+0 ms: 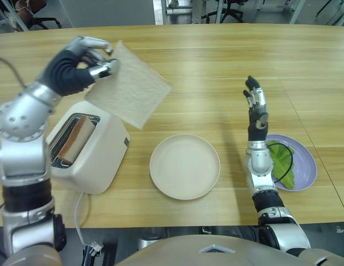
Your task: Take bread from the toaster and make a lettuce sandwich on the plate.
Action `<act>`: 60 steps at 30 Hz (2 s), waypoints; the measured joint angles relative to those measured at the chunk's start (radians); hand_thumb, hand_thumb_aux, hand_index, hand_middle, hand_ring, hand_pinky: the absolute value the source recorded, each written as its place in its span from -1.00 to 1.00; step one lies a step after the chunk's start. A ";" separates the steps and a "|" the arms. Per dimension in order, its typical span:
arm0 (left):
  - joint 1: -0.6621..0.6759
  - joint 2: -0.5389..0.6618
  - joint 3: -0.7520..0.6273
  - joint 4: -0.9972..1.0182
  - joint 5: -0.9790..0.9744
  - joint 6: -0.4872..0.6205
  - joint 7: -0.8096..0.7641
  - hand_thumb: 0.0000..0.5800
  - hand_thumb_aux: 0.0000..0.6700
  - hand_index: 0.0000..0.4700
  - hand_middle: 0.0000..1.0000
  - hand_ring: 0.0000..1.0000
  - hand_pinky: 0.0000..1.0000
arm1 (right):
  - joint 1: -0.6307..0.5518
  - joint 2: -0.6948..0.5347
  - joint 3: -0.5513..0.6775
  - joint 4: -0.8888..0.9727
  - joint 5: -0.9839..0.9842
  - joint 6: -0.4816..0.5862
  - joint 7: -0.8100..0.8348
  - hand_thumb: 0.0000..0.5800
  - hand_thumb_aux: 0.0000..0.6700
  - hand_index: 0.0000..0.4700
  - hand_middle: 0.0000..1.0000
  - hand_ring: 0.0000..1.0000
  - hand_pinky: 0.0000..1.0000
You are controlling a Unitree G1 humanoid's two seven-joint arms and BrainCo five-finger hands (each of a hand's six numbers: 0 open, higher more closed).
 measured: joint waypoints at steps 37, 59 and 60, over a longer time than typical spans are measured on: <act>-0.279 -0.367 -0.695 1.004 0.438 -0.425 -0.146 -1.00 -1.00 -1.00 -1.00 -1.00 -1.00 | 0.012 0.029 -0.057 -0.125 0.101 0.057 0.104 -1.00 -1.00 -1.00 -1.00 -1.00 -1.00; -0.077 -0.273 -0.494 0.451 0.446 -0.315 0.058 -1.00 -1.00 -1.00 -1.00 -1.00 -1.00 | 0.160 -0.600 -0.295 -0.191 -0.087 0.011 0.182 -1.00 -1.00 -1.00 -1.00 -1.00 -1.00; -0.042 -0.261 -0.460 0.395 0.429 -0.292 0.062 -1.00 -1.00 -1.00 -1.00 -1.00 -1.00 | 0.186 -0.627 -0.309 -0.156 -0.136 -0.016 0.160 -1.00 -1.00 -1.00 -1.00 -1.00 -1.00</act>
